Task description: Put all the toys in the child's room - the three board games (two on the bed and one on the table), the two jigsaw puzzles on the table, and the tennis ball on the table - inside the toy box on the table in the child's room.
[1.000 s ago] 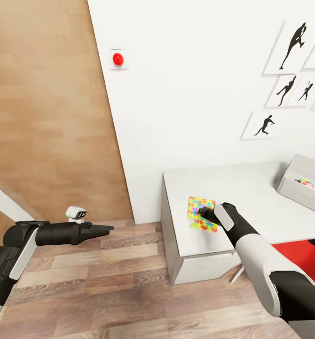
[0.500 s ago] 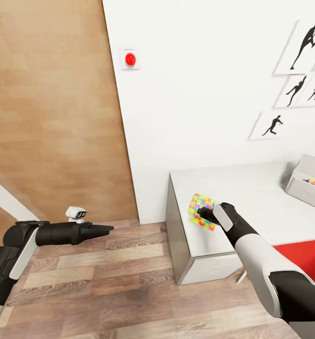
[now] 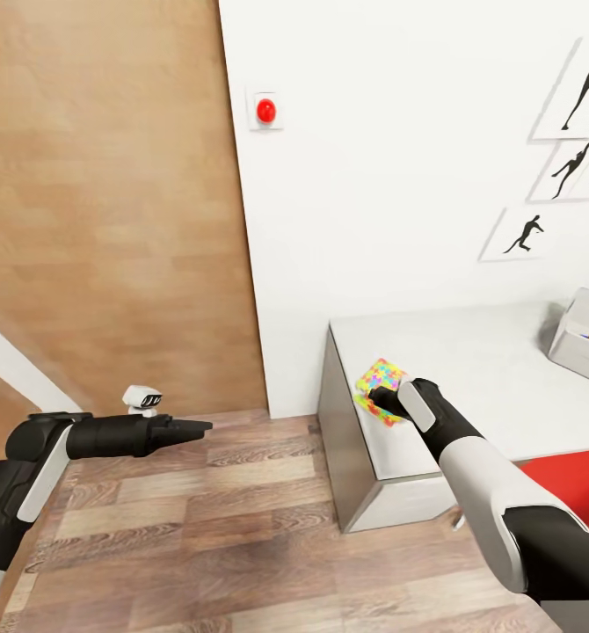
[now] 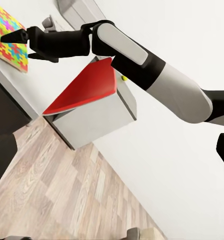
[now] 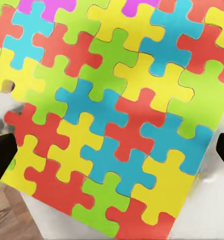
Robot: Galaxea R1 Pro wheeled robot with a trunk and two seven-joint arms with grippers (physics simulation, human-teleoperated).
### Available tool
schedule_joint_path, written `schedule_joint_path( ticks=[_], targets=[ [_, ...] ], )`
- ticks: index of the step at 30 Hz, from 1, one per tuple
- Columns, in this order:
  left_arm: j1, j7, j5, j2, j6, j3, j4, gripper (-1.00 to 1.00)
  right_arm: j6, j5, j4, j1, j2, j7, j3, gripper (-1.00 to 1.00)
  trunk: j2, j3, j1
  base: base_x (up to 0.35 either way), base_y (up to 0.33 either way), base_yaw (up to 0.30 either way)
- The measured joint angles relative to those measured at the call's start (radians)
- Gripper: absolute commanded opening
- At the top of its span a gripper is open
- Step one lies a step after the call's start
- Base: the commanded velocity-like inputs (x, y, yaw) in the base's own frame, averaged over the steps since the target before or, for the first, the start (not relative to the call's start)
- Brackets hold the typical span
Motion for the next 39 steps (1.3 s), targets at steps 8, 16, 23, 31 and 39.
schedule_joint_path(
  ticks=[8,16,23,31,39],
  targets=[
    [0.000,0.000,0.000,0.000,0.000,0.000,0.000,1.00,0.000,0.000,0.000,0.000,-0.001,0.000,0.000,1.00,0.000,0.000,0.000,0.000,0.122,0.000],
    [0.000,0.000,0.000,0.000,0.000,0.000,0.000,1.00,0.000,0.000,0.000,0.000,-0.001,0.000,0.000,1.00,0.000,0.000,0.000,0.000,0.154,0.000],
    [-0.001,0.000,0.000,0.000,0.000,0.000,0.000,1.00,0.000,0.000,0.000,0.000,-0.001,0.000,0.000,1.00,0.000,0.000,0.000,0.005,0.157,0.000],
    [0.000,0.000,-0.001,0.000,0.000,0.000,0.000,1.00,0.000,0.000,0.000,0.000,-0.001,0.000,0.000,1.00,0.000,0.000,0.000,0.049,0.087,0.000],
    [0.000,0.000,-0.001,0.000,0.000,-0.001,0.000,1.00,-0.001,0.000,0.000,0.000,-0.001,0.000,0.000,1.00,0.000,0.000,0.000,0.114,-0.017,0.000]
  ],
)
